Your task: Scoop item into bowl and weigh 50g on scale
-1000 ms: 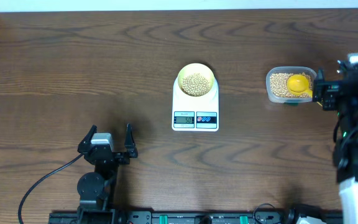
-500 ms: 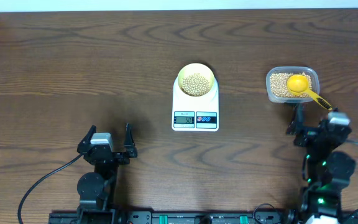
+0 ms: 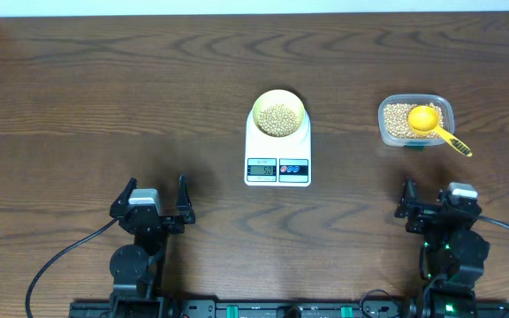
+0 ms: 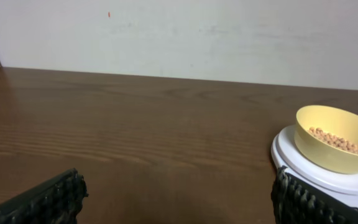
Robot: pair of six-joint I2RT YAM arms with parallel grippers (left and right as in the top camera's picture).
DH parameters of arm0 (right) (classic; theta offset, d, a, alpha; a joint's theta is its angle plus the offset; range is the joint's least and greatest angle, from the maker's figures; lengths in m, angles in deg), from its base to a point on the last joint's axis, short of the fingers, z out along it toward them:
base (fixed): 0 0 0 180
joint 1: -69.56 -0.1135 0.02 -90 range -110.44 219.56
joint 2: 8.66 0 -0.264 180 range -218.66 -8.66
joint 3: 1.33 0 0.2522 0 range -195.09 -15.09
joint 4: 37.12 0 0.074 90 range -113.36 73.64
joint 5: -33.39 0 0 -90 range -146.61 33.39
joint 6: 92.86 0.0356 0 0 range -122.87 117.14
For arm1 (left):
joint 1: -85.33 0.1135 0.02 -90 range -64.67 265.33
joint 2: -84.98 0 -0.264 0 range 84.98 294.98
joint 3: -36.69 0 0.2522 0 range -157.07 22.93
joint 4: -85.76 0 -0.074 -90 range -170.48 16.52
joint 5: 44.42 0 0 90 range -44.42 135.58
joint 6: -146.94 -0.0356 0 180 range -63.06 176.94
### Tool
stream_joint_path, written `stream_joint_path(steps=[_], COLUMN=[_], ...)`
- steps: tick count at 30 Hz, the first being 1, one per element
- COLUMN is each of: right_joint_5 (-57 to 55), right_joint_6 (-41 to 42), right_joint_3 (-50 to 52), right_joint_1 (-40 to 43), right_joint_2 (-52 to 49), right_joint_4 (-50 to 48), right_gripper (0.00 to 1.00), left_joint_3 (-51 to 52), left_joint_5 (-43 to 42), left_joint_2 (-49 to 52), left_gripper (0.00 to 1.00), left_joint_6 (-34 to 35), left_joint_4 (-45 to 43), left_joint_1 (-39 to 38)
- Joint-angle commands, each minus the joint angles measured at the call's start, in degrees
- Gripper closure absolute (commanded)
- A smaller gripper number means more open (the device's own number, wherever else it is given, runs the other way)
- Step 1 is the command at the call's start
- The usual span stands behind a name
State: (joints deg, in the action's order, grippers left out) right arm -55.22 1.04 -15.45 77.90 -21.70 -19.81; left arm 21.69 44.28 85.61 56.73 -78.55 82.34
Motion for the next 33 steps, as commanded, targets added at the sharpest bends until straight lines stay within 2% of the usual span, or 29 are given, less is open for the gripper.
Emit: stream_joint_path(steps=[1, 8, 33], right_joint_5=[-1.0, -1.0, -1.0], right_joint_6=[-0.4, -1.2, -1.2], right_joint_3=[0.0, 0.0, 0.0], right_joint_1=[-0.6, -1.4, -1.5], right_joint_2=[5.0, 12.8, 12.7], right_joint_4=[0.9, 0.7, 0.8], right_gripper=[0.01, 0.01, 0.01], left_joint_3=[1.0, 1.0, 1.0], left_joint_5=[1.6, 1.6, 1.6], left_joint_2=[-0.3, -0.3, -0.3], left_gripper=[0.02, 0.02, 0.02], left_joint_6=[0.0, 0.0, 0.0], left_joint_4=[2.3, 2.3, 2.3], left_joint_1=[0.3, 0.3, 0.3])
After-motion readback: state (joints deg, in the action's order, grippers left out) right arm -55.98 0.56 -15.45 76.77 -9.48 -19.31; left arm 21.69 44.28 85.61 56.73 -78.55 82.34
